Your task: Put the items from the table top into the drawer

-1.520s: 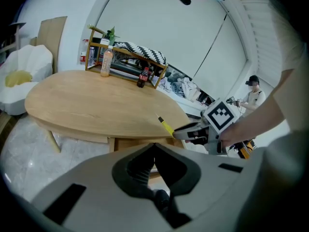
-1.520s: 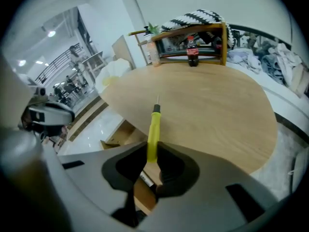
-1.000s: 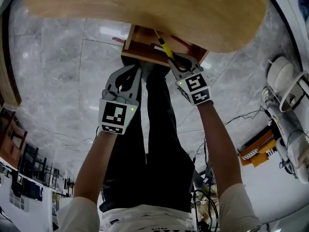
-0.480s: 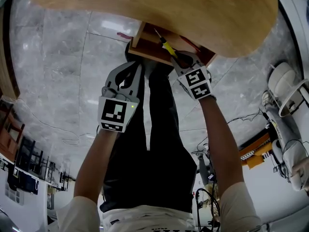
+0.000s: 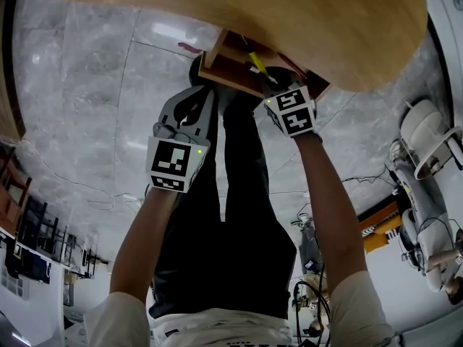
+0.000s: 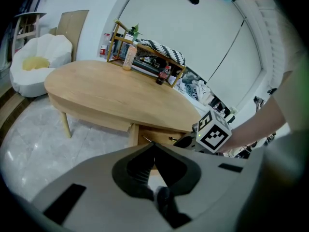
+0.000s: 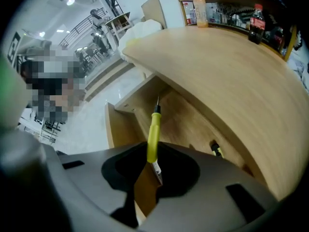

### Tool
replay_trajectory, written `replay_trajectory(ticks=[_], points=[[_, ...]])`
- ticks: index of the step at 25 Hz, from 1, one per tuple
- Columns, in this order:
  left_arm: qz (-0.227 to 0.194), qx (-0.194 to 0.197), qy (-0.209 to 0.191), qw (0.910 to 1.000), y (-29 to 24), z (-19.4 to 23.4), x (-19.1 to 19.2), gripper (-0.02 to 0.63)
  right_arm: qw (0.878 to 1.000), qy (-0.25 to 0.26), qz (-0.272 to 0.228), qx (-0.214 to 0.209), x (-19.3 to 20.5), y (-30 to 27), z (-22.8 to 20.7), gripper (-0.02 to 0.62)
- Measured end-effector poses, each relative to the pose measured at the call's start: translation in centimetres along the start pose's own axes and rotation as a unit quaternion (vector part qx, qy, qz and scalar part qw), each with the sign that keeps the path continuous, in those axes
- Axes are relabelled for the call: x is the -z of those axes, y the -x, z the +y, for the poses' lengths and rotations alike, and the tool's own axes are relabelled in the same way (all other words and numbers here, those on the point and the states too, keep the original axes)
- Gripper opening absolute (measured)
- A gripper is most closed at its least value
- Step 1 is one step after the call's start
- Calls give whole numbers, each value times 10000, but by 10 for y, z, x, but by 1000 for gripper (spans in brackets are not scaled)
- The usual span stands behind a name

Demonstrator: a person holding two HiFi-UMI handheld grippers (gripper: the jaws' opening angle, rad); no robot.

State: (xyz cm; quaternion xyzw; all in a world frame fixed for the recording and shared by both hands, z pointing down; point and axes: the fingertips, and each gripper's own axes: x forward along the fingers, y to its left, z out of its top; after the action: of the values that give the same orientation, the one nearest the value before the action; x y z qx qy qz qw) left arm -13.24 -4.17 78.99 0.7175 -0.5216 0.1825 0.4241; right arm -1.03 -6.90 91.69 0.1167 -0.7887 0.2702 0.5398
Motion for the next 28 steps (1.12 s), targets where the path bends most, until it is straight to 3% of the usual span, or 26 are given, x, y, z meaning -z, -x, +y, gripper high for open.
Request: replay_trajectory(ticks=[3, 7, 10, 12, 19, 28], points=[[25, -14, 12, 10000, 0, 3, 5, 21, 9996, -55, 174, 212, 3, -10, -5, 83], [36, -45, 23, 10000, 3, 6, 7, 21, 9976, -377, -27, 578, 1, -11, -18, 106], [33, -54, -2, 10000, 5, 7, 7, 21, 9962, -639, -139, 578, 1, -8, -19, 158], [20, -61, -28, 10000, 9, 5, 5, 21, 9965, -608, -193, 532, 2, -3, -16, 158], [-16, 14, -161, 9999, 30, -12, -16, 21, 9958, -589, -450, 533, -6, 45, -4, 129], [-85, 88, -425, 9990, 71, -48, -76, 21, 9928, -553, -859, 630, -32, 137, 16, 74]])
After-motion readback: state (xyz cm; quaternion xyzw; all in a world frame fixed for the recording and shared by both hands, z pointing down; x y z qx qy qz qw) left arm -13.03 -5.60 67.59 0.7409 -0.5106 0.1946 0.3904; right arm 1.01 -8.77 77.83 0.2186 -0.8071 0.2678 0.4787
